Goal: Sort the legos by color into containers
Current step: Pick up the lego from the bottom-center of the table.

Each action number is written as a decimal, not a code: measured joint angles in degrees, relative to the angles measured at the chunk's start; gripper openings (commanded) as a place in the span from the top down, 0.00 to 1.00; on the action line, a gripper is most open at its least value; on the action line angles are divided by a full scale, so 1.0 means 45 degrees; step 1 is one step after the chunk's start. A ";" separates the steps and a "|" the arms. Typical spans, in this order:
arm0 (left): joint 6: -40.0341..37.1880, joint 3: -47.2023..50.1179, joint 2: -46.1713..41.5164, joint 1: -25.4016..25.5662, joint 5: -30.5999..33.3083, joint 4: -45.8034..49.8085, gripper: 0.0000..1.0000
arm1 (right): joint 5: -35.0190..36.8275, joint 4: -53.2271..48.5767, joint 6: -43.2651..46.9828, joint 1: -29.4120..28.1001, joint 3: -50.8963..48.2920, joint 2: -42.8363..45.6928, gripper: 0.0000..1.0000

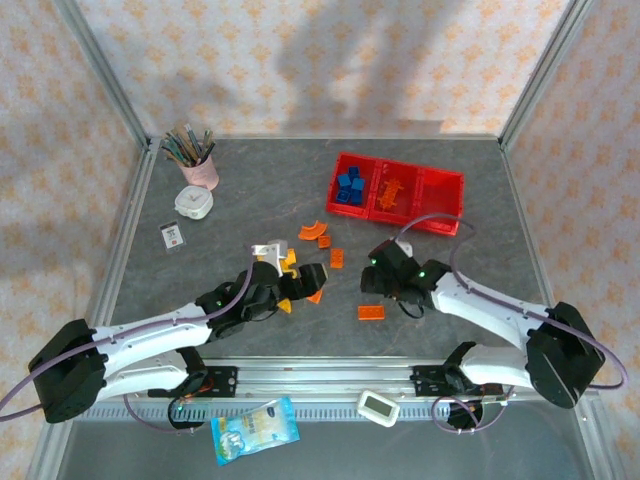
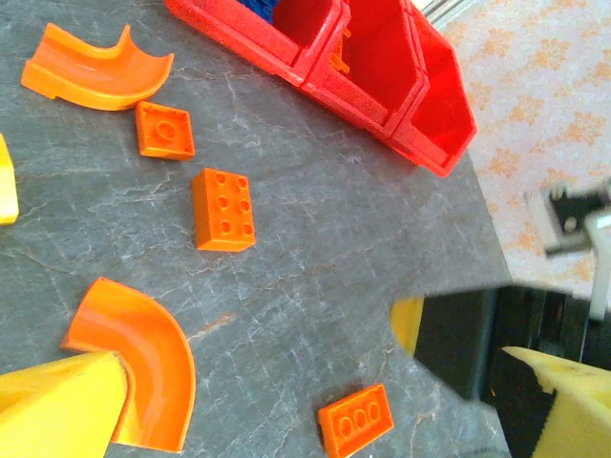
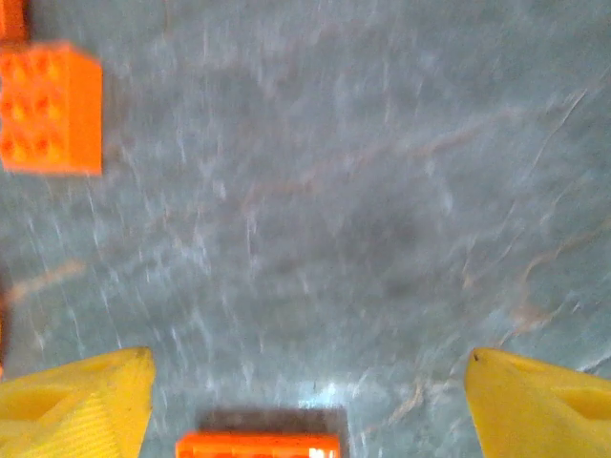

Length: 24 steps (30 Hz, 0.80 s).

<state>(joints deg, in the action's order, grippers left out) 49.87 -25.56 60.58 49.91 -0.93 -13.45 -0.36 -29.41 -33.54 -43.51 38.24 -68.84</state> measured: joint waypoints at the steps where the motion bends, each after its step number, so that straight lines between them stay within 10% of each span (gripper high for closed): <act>1: 0.0049 0.0005 -0.0005 0.0000 0.0034 -0.0005 0.01 | -0.0039 0.0000 -0.0238 -0.0311 -0.0165 0.0000 0.13; 14: 0.0291 0.0364 -0.0427 0.0155 0.0753 0.0073 0.01 | 0.0442 -0.0087 -0.2482 -0.2885 -0.0369 -0.1666 0.07; 24: 0.0291 0.0486 -0.0529 0.0155 0.0991 0.0097 0.01 | 0.0899 -0.0141 -0.2822 -0.3444 0.0170 -0.2642 0.21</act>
<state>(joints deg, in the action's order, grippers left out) 51.18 -23.38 58.19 50.61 3.53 -13.02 3.68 -30.04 -46.24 -59.00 39.00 -80.73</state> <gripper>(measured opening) 0.992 0.812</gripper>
